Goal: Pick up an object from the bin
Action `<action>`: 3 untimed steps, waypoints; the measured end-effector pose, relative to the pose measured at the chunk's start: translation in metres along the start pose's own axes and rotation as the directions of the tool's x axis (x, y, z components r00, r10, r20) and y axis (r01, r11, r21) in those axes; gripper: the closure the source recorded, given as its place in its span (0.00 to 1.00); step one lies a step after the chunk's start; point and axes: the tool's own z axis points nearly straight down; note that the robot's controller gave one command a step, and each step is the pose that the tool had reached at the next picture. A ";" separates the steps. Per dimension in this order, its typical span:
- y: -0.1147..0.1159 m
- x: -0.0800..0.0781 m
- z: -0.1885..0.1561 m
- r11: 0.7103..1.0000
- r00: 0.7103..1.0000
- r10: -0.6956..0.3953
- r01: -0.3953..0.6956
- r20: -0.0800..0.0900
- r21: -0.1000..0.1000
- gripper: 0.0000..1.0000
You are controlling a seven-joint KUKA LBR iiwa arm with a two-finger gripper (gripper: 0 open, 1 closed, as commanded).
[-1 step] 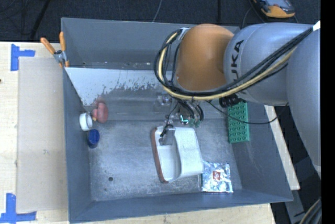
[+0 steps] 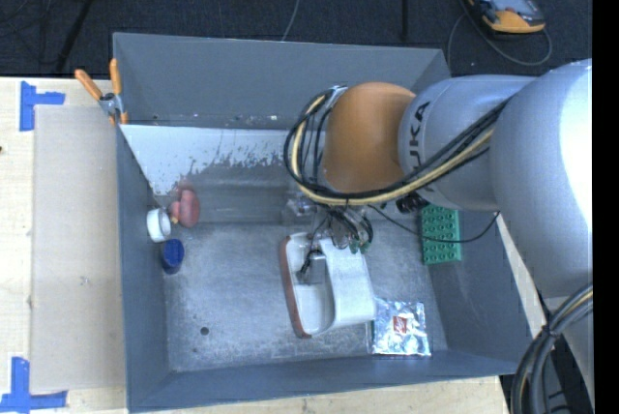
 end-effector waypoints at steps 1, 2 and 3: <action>0.001 -0.002 -0.005 1.000 1.000 0.002 -0.002 0.007 -0.002 1.00; 0.009 0.006 -0.132 0.999 0.999 0.034 -0.034 0.016 -0.003 1.00; 0.042 0.018 -0.215 0.931 0.931 -0.366 0.366 0.013 0.003 1.00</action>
Offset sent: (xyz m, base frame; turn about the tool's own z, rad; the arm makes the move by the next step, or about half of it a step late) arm 0.0000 0.0000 0.0000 0.0000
